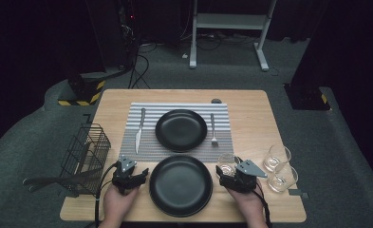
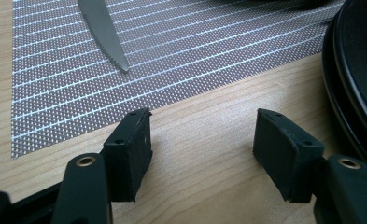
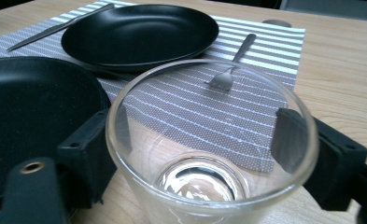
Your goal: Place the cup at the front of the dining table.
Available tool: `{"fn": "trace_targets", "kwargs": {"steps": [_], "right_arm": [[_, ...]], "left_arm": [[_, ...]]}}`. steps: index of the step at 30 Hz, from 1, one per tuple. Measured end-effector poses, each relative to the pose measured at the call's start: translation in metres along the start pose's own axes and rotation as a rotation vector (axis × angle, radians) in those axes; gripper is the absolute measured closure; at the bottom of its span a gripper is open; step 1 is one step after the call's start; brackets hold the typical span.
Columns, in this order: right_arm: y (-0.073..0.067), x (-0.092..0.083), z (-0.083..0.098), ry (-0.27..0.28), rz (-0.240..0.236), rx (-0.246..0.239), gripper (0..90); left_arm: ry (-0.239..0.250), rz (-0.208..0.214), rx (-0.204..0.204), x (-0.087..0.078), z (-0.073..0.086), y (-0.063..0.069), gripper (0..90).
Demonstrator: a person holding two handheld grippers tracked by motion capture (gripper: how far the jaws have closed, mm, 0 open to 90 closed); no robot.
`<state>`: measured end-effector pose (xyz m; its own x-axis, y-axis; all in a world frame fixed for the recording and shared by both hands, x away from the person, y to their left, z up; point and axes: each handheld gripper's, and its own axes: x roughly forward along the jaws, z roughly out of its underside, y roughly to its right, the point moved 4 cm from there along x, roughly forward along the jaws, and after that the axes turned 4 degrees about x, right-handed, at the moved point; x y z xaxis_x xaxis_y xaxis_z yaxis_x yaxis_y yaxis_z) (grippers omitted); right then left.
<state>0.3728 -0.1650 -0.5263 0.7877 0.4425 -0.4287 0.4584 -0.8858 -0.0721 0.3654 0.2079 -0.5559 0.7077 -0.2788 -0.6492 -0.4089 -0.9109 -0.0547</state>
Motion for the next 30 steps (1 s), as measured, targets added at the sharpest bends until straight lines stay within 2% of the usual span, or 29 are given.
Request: {"fn": "trace_targets", "kwargs": {"steps": [30], "right_arm": [[0.0016,-0.0003,-0.0016,-0.005,0.006,0.006,18.9]], "left_arm": [[0.001,0.008,0.007,0.0000,-0.0002,0.0007,36.7]]}}
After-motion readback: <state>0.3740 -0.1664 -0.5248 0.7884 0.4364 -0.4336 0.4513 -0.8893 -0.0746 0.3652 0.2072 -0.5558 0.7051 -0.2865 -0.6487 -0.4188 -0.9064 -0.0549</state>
